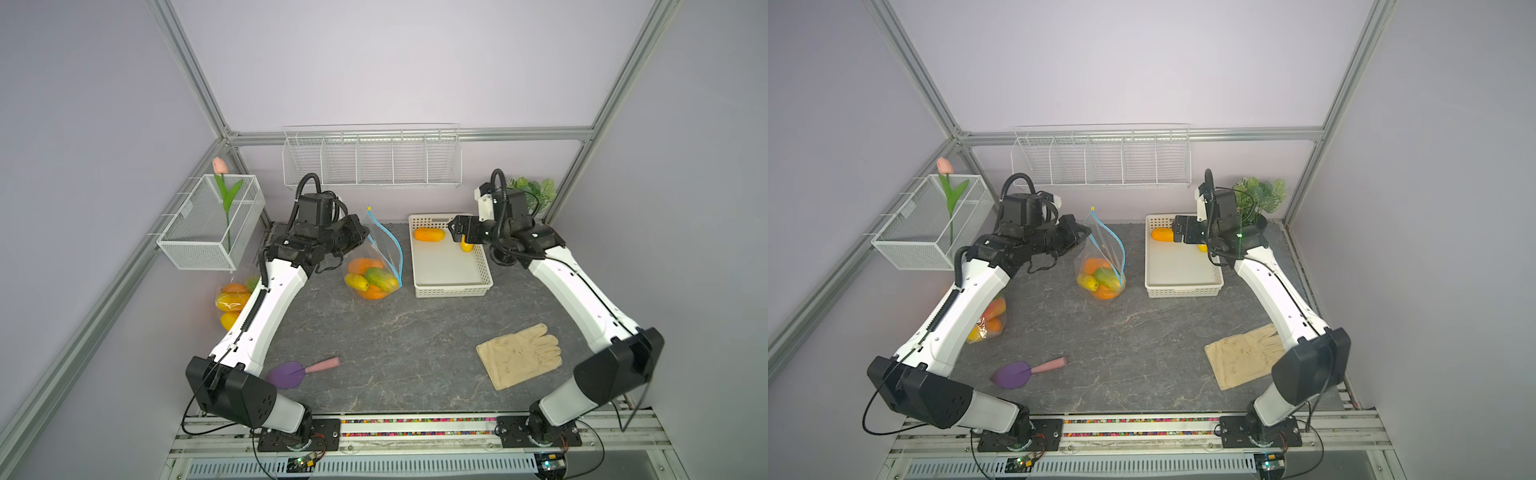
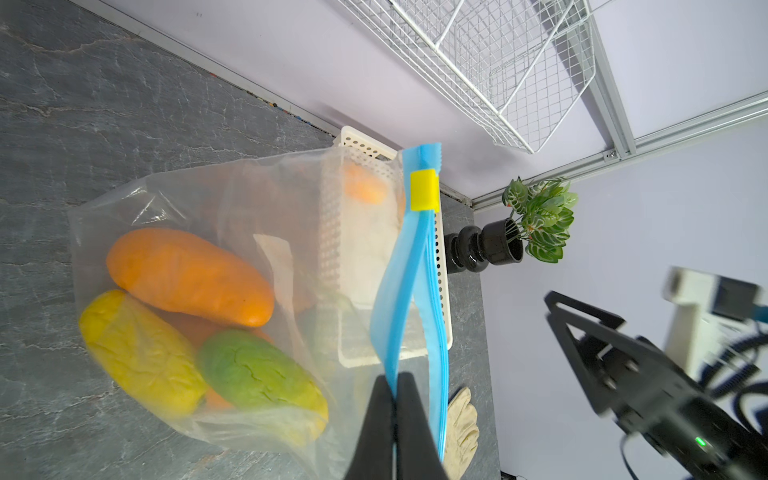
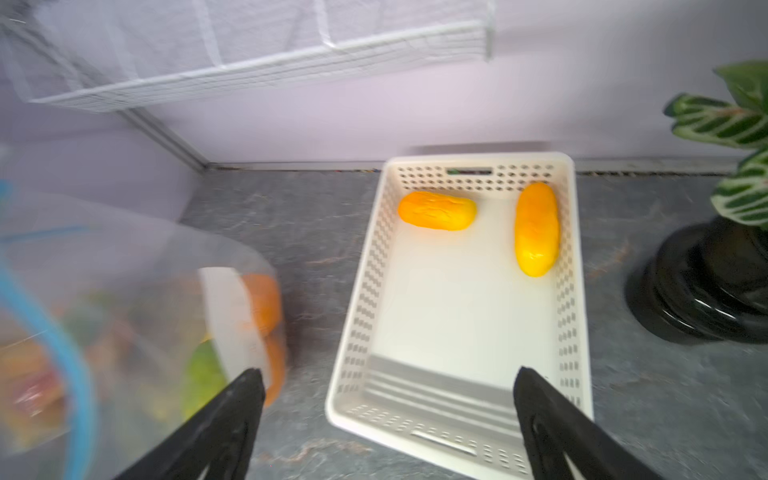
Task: Place the mango in a zip-top bag and seal the zipper
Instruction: Place the mango in the zipper food storage bag, then pick up the mango from the basket.
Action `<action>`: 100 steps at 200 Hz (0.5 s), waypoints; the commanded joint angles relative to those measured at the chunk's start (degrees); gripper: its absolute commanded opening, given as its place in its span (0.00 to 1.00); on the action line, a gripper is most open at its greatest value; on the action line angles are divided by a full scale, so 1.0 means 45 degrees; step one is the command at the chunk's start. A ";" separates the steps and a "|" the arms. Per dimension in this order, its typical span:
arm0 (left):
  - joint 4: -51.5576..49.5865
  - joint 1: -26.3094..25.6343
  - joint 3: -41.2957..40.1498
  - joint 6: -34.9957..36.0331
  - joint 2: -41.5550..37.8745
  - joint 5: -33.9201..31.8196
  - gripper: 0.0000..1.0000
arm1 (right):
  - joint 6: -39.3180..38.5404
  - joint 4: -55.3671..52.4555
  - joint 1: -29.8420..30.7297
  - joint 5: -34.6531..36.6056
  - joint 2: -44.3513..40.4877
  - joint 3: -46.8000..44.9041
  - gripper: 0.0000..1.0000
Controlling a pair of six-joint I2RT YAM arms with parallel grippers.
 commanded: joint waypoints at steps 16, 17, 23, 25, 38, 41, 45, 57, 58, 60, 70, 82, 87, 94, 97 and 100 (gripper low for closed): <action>0.0170 0.0074 0.0337 0.0100 0.0251 0.0112 0.00 | -0.0183 -0.1172 -0.0531 0.2550 0.3516 0.1421 0.94; 0.0181 0.0078 0.0331 0.0096 0.0257 0.0108 0.00 | -0.0180 -0.1214 -0.0562 0.2574 0.3598 0.1507 0.94; 0.0192 0.0100 0.0274 0.0065 0.0259 0.0100 0.00 | -0.0211 -0.1571 -0.0653 0.2758 0.4299 0.2164 0.93; 0.0202 0.0101 0.0253 0.0075 0.0262 0.0098 0.00 | -0.0244 -0.1677 -0.0701 0.2819 0.4523 0.2386 0.93; 0.0244 0.0119 0.0176 0.0062 0.0258 0.0124 0.00 | -0.0337 -0.2347 -0.0858 0.3284 0.5913 0.3844 0.92; 0.0250 0.0120 0.0169 0.0071 0.0258 0.0132 0.00 | -0.0368 -0.2491 -0.0902 0.3385 0.6232 0.4204 0.91; 0.0251 0.0118 0.0164 0.0071 0.0274 0.0126 0.00 | -0.0390 -0.2626 -0.0933 0.3530 0.6611 0.4618 0.91; 0.0241 0.0135 0.0187 0.0108 0.0308 0.0131 0.00 | -0.0615 -0.2955 -0.1015 0.3980 0.7634 0.5759 0.86; 0.0237 0.0147 0.0197 0.0119 0.0305 0.0127 0.00 | -0.0650 -0.2975 -0.1009 0.3992 0.7727 0.5835 0.86; 0.0228 0.0156 0.0205 0.0128 0.0308 0.0133 0.00 | -0.0725 -0.2999 -0.1019 0.4021 0.7899 0.6013 0.85; 0.0259 0.0193 0.0245 0.0157 0.0352 0.0173 0.00 | -0.0974 -0.3431 -0.1116 0.4023 0.8788 0.7051 0.84; 0.0329 0.0267 0.0267 0.0272 0.0390 0.0303 0.00 | -0.0863 -0.4160 -0.1231 0.3999 0.9771 0.8282 0.83; 0.0329 0.0300 0.0283 0.0315 0.0400 0.0324 0.00 | -0.0829 -0.4302 -0.1291 0.3991 1.0095 0.8639 0.82; 0.0329 0.0368 0.0285 0.0314 0.0418 0.0315 0.00 | -0.0759 -0.4379 -0.1313 0.4034 1.0466 0.9037 0.82; 0.0329 0.0393 0.0285 0.0325 0.0434 0.0327 0.00 | -0.0745 -0.4371 -0.1325 0.4006 1.0587 0.9160 0.82; 0.0317 0.0423 0.0302 0.0316 0.0438 0.0346 0.00 | -0.0731 -0.4321 -0.1363 0.3990 1.0686 0.9234 0.82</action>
